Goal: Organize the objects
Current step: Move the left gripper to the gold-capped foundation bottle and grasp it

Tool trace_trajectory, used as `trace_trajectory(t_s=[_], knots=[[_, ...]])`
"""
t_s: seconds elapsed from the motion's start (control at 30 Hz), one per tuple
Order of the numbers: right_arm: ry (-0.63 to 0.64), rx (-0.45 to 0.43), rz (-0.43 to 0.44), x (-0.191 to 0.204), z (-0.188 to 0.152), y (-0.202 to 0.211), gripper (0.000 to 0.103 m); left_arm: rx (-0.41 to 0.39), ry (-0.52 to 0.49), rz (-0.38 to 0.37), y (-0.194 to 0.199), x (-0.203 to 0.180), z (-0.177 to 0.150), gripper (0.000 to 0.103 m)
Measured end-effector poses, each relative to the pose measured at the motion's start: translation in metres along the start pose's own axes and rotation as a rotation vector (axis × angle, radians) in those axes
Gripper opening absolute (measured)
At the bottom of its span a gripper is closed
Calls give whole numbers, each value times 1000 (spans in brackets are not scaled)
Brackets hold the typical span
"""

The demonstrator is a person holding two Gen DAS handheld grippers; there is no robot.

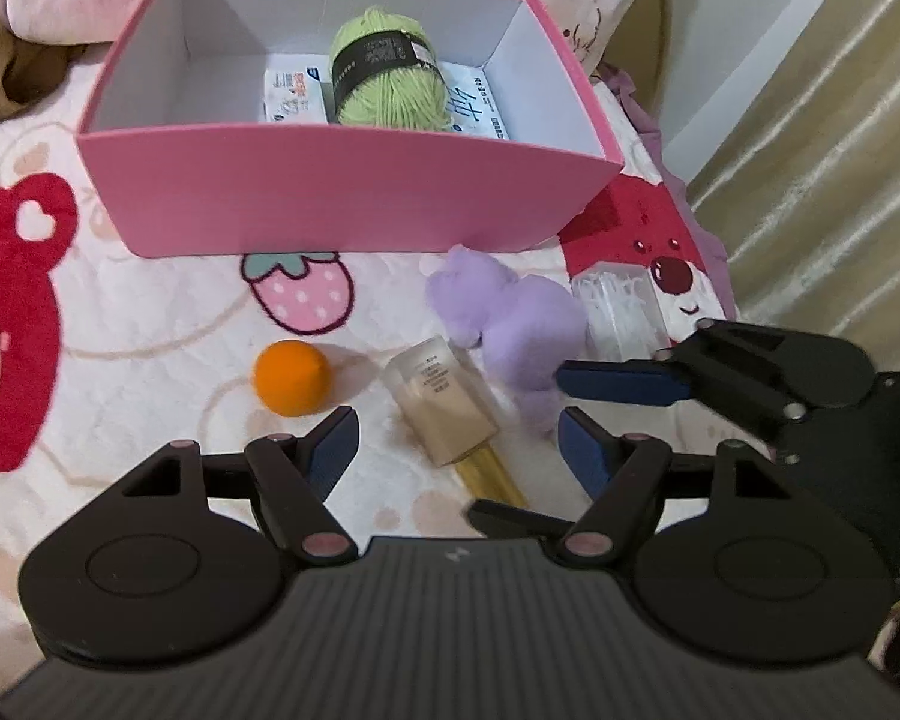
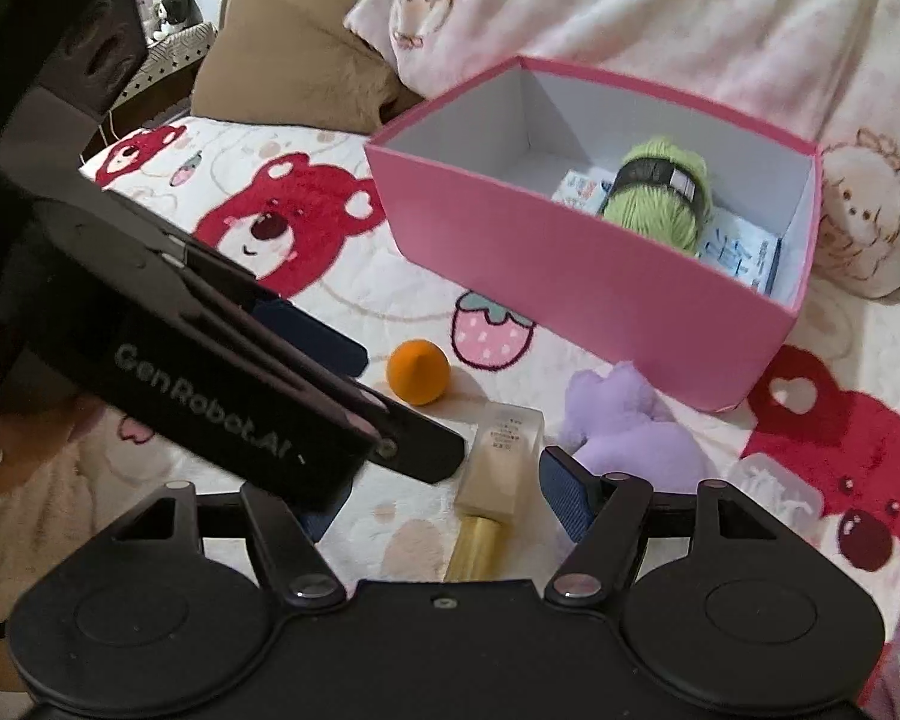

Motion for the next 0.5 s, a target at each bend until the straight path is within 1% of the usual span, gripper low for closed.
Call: trace_trajectory(t_s=[0.07, 0.13, 0.2, 0.23, 0.3, 0.37, 0.4, 0.43, 0.5], knots=[[-35, -11, 6, -5, -1, -12, 73, -1, 5, 11, -9, 1, 0, 70], [-80, -24, 26, -10, -4, -23, 72, -18, 37, -5, -15, 5, 1, 68], [-123, 13, 14, -14, -8, -37, 59, -17, 67, -16, -24, 9, 0, 61], [-122, 24, 4, -14, -9, -41, 57, -19, 75, -13, -28, 11, 0, 59], [-116, 42, -15, -14, -9, -48, 50, -7, 111, -15, -41, 15, 1, 49], [-116, 48, -14, -14, -8, -53, 46, 27, 152, -39, -54, 17, 0, 43], [-108, 62, -24, -15, -8, -58, 45, 45, 161, -28, -60, 17, -2, 41], [-94, 84, -46, -16, -10, -65, 42, 39, 159, -11, -62, 16, -3, 41], [-112, 115, -49, -21, -12, -75, 41, 33, 132, -10, -64, 10, -4, 39]])
Point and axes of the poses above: each gripper's, at about its wrist camera, not at the fingertips, and y roughly against the way its jaws point, x to its left, z to its top, the point moved 8 cm from there along -y, roughly the way its jaws point, and after that the axes turned 14 degrees about x, right-handed, at the moved point
